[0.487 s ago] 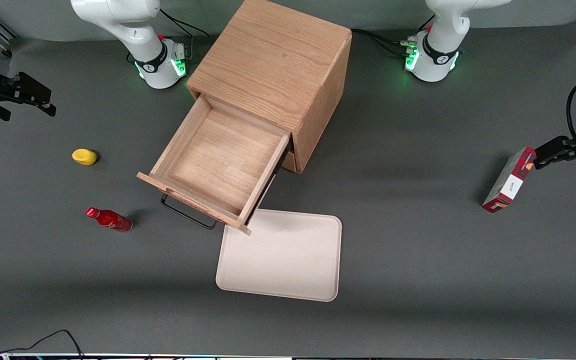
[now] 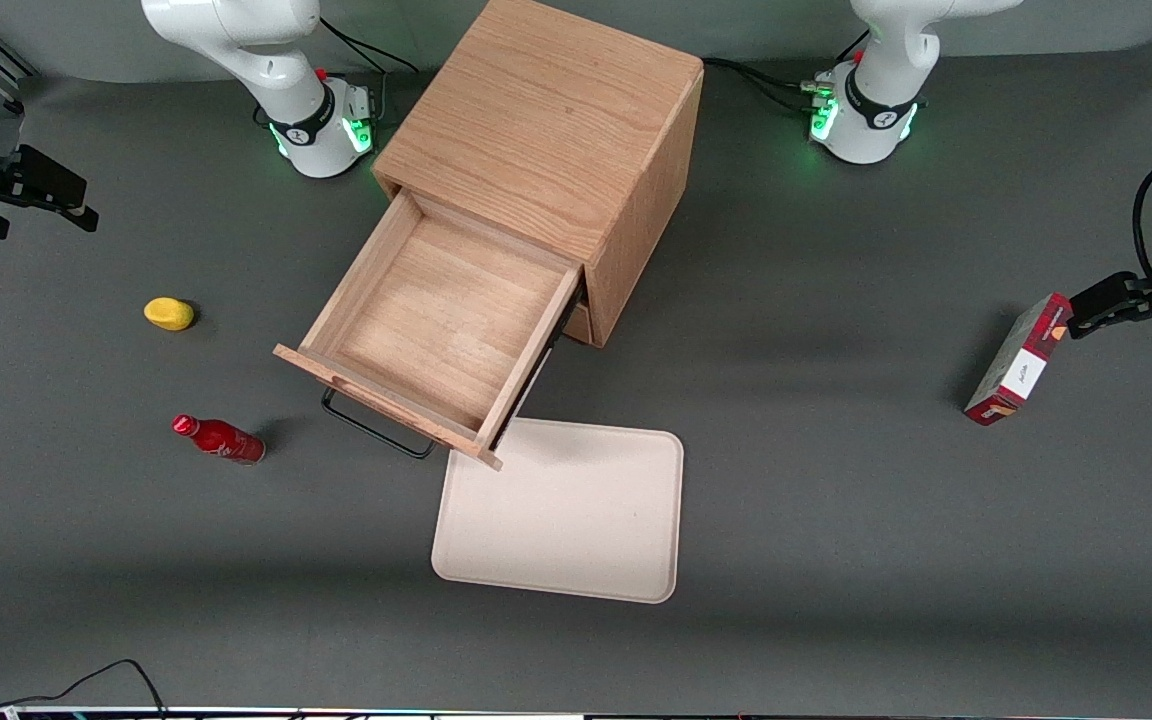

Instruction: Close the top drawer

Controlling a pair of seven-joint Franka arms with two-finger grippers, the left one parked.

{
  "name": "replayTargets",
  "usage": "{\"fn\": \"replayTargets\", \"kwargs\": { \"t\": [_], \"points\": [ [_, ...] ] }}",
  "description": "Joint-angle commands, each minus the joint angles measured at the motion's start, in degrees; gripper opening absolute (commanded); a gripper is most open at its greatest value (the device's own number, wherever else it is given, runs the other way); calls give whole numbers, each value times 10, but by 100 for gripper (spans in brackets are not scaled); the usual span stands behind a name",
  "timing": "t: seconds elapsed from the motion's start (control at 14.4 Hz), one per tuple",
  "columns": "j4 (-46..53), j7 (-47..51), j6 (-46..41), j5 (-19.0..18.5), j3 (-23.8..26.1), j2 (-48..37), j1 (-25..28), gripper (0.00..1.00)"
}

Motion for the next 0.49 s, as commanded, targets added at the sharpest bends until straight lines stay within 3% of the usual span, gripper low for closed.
{"fn": "replayTargets", "kwargs": {
  "t": [0.0, 0.42],
  "points": [
    [52, -21, -7, 8, -4, 35, 4, 100],
    [64, -18, -7, 14, -5, 43, 4, 100]
  ]
}}
